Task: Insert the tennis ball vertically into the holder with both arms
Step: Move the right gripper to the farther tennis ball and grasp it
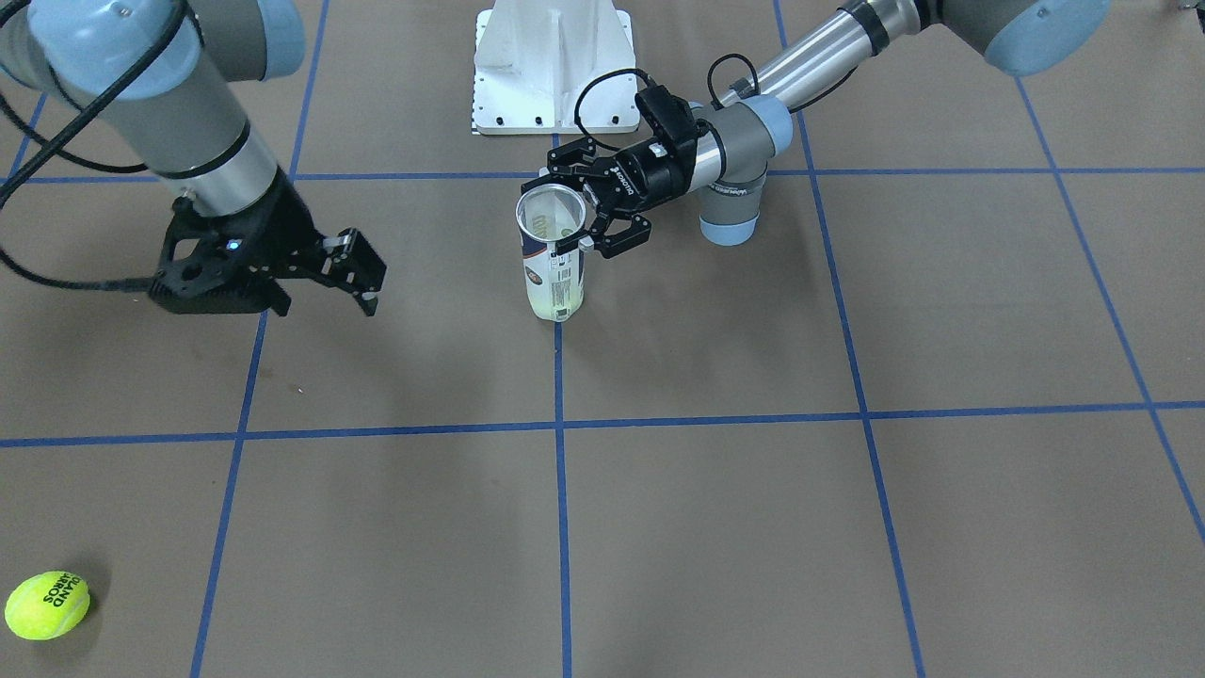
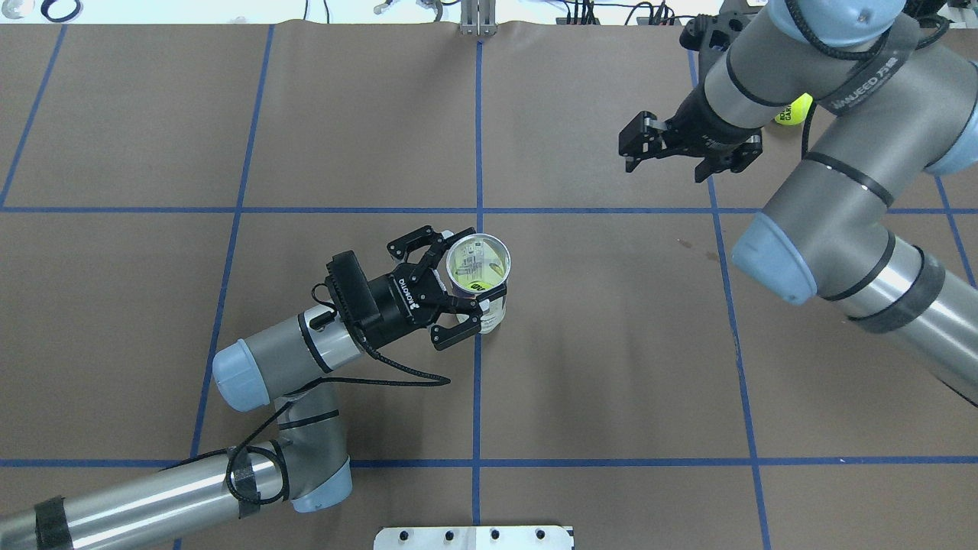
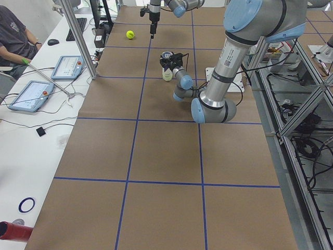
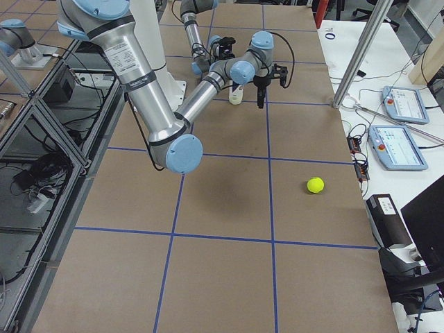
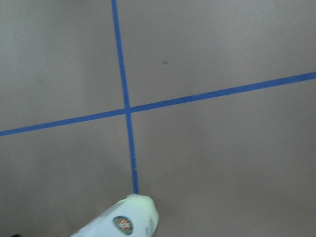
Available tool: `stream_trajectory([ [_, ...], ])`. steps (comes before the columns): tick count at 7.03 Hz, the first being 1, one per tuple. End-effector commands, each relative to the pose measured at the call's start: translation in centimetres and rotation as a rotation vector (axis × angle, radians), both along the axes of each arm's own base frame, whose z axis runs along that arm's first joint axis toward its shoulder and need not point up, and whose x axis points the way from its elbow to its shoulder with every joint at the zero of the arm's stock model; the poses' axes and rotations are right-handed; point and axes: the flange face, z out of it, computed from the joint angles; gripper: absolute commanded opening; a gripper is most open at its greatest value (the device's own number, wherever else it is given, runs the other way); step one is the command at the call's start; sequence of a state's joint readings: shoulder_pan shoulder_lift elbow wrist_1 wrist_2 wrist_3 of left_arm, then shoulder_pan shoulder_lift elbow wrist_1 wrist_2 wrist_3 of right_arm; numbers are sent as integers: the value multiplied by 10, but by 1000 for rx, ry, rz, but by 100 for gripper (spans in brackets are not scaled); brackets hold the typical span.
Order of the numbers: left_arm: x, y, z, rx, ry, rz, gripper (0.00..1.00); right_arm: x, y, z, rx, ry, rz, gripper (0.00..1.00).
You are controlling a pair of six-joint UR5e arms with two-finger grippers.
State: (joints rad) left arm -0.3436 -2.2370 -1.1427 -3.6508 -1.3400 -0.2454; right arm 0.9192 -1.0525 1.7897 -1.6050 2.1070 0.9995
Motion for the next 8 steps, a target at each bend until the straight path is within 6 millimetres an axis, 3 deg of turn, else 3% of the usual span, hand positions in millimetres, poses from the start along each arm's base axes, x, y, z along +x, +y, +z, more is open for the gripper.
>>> stream_trajectory([
  [1, 0, 0, 0, 1, 1, 0, 87, 52, -91, 107, 4, 121, -10, 98],
  [2, -1, 0, 0, 1, 4, -1, 87, 58, -126, 173, 20, 114, 23, 98],
  [3, -1, 0, 2, 0, 1, -1, 87, 61, -164, 186, 9, 124, 48, 98],
  [6, -4, 1, 7, 2, 4, 0, 87, 74, -191, 248, 22, 248, 70, 98],
  [7, -4, 1, 8, 1, 2, 0, 88, 75, -197, 258, 28, 270, 95, 98],
  [8, -4, 1, 7, 1, 2, 0, 88, 72, -202, 250, 31, 254, 152, 98],
])
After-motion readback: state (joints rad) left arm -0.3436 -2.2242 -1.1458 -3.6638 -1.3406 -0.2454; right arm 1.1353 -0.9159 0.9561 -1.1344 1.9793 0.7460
